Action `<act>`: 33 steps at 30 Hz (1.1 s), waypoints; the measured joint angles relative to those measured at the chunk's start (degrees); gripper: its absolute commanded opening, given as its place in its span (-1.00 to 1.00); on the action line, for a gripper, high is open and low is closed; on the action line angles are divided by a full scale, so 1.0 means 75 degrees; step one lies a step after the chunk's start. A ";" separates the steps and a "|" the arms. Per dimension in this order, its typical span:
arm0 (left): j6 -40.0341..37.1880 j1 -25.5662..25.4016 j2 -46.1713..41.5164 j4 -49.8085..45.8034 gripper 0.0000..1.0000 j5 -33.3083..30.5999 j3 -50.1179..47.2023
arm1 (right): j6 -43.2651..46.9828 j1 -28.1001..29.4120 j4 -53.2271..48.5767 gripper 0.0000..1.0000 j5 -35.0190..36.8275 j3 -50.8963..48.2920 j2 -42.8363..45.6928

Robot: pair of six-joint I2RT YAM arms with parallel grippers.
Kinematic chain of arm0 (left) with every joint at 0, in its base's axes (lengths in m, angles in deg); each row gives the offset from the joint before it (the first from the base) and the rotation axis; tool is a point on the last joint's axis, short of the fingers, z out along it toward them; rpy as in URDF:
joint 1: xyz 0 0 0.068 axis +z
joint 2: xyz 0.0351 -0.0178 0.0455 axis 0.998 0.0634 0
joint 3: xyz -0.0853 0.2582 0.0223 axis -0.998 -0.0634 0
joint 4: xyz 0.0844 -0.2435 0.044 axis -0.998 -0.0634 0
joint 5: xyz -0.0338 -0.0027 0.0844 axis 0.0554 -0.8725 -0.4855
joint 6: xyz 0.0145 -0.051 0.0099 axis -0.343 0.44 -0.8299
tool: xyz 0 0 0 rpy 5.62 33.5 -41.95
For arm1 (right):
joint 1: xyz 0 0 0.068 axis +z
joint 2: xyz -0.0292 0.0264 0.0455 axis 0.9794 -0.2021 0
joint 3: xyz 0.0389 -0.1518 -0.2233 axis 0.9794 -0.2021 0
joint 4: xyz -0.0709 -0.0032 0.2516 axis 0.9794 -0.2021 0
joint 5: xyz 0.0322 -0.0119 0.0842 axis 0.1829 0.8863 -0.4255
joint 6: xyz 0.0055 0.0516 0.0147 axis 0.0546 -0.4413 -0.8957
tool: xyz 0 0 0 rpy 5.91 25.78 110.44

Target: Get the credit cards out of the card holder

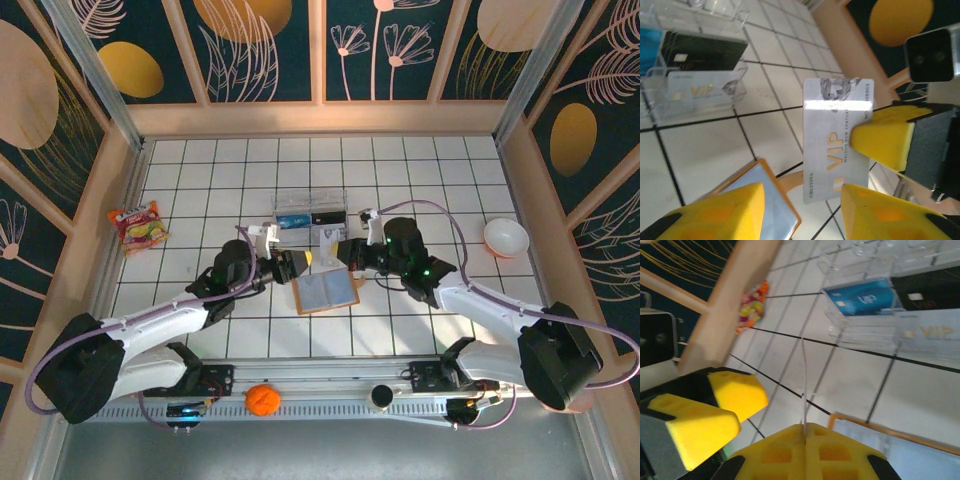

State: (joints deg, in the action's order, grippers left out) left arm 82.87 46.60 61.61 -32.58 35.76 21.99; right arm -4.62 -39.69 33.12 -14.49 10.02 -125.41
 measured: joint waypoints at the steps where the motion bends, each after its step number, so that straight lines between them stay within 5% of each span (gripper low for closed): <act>1: 0.0093 0.0029 0.0000 0.0265 -0.08 0.0105 -0.0076 | -0.0108 0.0000 0.0323 -1.00 -0.0111 -0.0119 0.0000; 16: 0.1035 0.0119 0.0195 0.2209 -0.32 0.0898 -0.0382 | -0.1390 0.0017 0.3453 -1.00 -0.1011 -0.0749 -0.0023; 22: 0.1309 0.0119 0.0329 0.2585 -0.68 0.1107 -0.0385 | -0.1437 0.0082 0.3672 -1.00 -0.0985 -0.0749 -0.0338; 33: 0.1513 0.0204 0.0323 0.2664 -1.00 0.1186 -0.0443 | -0.1539 0.0096 0.3681 -0.89 -0.0842 -0.0743 -0.0504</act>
State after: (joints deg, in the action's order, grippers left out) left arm 94.21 48.13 64.03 -12.61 44.65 18.66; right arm -16.16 -38.96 60.72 -20.81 4.45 -129.19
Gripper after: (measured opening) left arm 0.053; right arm 0.045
